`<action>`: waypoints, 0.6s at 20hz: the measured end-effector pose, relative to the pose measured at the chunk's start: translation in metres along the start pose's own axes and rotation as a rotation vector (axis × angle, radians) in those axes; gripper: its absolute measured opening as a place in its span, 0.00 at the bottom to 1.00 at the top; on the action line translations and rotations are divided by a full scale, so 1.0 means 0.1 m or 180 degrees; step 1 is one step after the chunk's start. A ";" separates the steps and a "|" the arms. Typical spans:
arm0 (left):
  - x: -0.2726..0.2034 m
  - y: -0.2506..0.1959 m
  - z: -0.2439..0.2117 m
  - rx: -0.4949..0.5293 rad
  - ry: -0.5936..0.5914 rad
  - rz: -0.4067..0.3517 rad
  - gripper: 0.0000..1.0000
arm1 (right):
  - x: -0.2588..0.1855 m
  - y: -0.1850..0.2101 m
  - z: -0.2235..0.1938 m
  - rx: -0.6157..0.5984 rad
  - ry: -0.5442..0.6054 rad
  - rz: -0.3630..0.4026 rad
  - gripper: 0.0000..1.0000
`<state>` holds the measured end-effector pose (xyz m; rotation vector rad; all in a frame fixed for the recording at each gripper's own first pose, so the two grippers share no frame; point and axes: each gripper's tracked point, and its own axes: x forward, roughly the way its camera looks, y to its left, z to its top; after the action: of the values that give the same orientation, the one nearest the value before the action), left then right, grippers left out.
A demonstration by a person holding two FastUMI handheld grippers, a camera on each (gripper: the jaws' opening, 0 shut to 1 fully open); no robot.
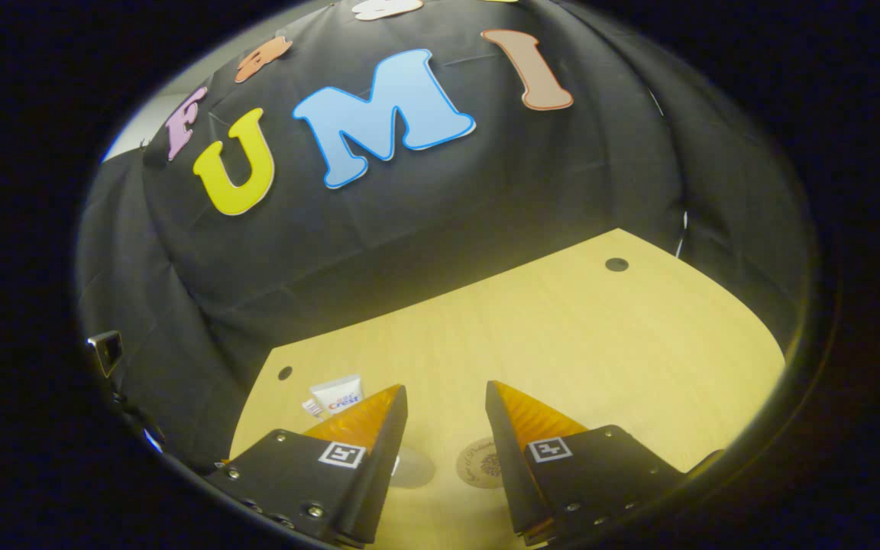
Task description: Put the toothbrush and toothpaste on the desktop into the cup, then pick up the cup and place it on the coaster on the desktop.
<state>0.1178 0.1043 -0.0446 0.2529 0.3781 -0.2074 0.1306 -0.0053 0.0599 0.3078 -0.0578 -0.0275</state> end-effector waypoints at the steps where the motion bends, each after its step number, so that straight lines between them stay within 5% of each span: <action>1: 0.00 -0.04 0.04 0.0108 0.0052 -0.0034 0.21 | -0.01 -0.07 0.00 0.0035 -0.0002 -0.0038 0.63; 4: 0.00 -0.16 0.10 0.0462 0.0232 -0.0221 0.37 | -0.07 -0.26 0.01 0.0155 -0.0001 -0.0145 0.63; 7: 0.09 -0.23 0.05 0.0725 0.0426 -0.0358 0.42 | -0.12 -0.45 0.05 0.0236 -0.0033 -0.0240 0.63; 9: 0.16 -0.23 0.02 0.0841 0.0561 -0.0375 0.77 | -0.17 -0.58 0.05 0.0277 -0.0044 -0.0303 0.63; 10: 0.19 -0.23 0.00 0.0866 0.0616 -0.0390 0.77 | -0.19 -0.65 0.06 0.0305 -0.0050 -0.0338 0.63; 11: 0.22 -0.23 -0.01 0.0882 0.0672 -0.0401 0.47 | -0.20 -0.72 0.06 0.0339 -0.0050 -0.0372 0.63; 12: 0.27 -0.23 -0.03 0.0888 0.0729 -0.0424 0.77 | -0.23 -0.78 0.06 0.0378 -0.0049 -0.0407 0.63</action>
<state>0.1353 0.0793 -0.0628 0.5297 0.5948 -0.3648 0.1063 -0.0810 0.0404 0.4296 -0.0551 -0.1538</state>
